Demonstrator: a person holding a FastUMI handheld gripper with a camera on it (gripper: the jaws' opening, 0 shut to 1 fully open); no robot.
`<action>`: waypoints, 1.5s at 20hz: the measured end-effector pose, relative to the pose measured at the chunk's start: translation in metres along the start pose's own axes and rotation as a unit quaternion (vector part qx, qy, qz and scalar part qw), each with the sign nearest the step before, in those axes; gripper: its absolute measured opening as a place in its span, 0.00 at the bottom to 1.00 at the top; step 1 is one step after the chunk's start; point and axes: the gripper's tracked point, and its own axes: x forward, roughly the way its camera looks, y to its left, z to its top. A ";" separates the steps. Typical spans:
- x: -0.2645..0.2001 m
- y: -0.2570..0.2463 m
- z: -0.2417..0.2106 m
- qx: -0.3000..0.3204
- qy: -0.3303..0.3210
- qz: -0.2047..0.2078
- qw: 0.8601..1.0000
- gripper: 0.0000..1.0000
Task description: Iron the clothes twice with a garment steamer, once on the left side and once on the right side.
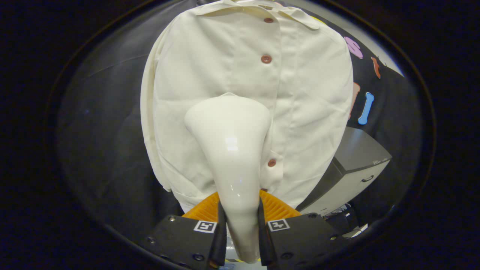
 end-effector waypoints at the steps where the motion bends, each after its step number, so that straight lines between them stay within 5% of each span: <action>1: 0.004 0.001 -0.005 0.004 0.003 -0.003 1.000 0.35; 22: 0.096 0.020 -0.183 0.033 0.110 -0.059 0.992 0.36; 30: 0.074 0.025 -0.221 0.032 0.126 -0.025 0.991 0.36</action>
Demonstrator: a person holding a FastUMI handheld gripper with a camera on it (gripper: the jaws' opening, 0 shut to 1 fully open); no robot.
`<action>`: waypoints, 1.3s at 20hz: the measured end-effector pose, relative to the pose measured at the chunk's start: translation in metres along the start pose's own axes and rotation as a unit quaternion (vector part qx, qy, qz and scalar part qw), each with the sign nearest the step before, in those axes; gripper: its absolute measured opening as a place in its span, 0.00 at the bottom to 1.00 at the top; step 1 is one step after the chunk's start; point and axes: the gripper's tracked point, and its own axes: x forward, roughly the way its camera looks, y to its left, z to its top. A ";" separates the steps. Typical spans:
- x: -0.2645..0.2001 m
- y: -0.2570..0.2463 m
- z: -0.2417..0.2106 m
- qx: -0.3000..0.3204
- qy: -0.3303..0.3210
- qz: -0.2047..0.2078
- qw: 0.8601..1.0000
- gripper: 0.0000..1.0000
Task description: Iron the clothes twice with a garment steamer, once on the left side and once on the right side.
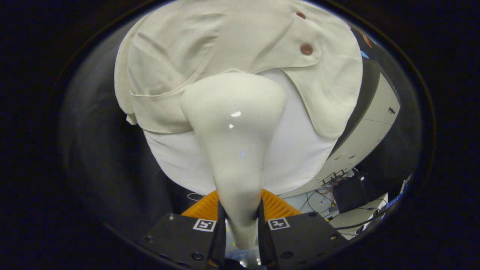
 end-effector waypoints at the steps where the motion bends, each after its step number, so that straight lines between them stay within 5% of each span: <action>1: -0.009 -0.002 -0.003 -0.005 -0.002 0.004 1.000 0.36; 12: -0.165 -0.044 -0.015 -0.043 -0.074 0.044 0.995 0.36; 20: -0.260 -0.075 0.041 -0.015 -0.142 0.058 0.988 0.35; 26: -0.277 -0.094 0.111 0.007 -0.181 0.058 0.982 0.35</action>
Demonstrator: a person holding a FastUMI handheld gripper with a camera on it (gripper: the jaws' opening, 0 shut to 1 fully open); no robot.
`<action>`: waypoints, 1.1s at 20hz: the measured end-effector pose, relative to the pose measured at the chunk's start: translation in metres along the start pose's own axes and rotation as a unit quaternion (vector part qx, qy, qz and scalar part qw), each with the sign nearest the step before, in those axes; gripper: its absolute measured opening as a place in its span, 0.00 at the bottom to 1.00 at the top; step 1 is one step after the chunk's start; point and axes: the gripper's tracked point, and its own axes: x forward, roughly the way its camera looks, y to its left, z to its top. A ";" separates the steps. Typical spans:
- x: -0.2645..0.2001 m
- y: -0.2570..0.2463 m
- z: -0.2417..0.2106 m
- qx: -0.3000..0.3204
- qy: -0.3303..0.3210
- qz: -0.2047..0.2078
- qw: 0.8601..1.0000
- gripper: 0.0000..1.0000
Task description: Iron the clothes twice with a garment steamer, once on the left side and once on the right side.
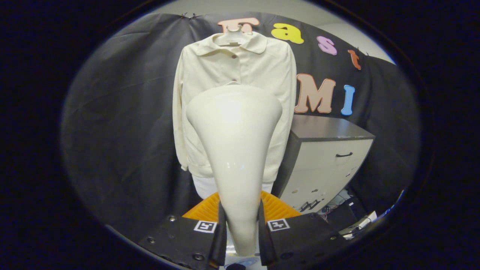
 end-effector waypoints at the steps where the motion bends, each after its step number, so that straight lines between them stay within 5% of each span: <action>1: 0.005 -0.007 0.011 0.000 -0.005 -0.006 1.000 0.35; 15: 0.103 -0.086 0.179 -0.019 -0.062 -0.048 0.997 0.35; 22: 0.142 -0.118 0.186 -0.013 -0.058 -0.069 0.996 0.35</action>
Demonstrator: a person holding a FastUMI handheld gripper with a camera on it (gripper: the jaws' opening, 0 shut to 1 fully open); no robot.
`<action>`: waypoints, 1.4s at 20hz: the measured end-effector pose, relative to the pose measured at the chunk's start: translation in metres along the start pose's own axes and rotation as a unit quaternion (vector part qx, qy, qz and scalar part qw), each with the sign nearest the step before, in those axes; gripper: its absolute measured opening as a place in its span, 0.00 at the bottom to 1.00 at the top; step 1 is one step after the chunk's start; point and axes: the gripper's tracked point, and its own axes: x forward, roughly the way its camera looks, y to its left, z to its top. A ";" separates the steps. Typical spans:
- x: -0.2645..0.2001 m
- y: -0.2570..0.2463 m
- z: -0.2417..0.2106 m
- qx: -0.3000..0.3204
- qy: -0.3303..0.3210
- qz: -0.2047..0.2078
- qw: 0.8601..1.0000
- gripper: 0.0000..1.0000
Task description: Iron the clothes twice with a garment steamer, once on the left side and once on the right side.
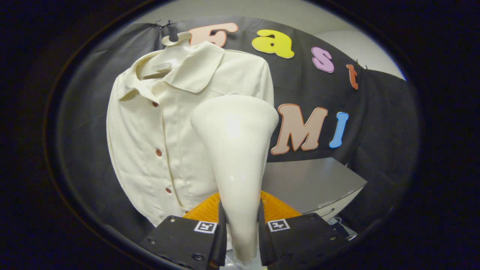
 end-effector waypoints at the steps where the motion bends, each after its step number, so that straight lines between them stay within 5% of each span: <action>1: 0.007 -0.003 -0.004 -0.002 0.004 -0.002 1.000 0.35; 28: 0.067 0.031 -0.252 0.024 0.140 -0.045 0.989 0.35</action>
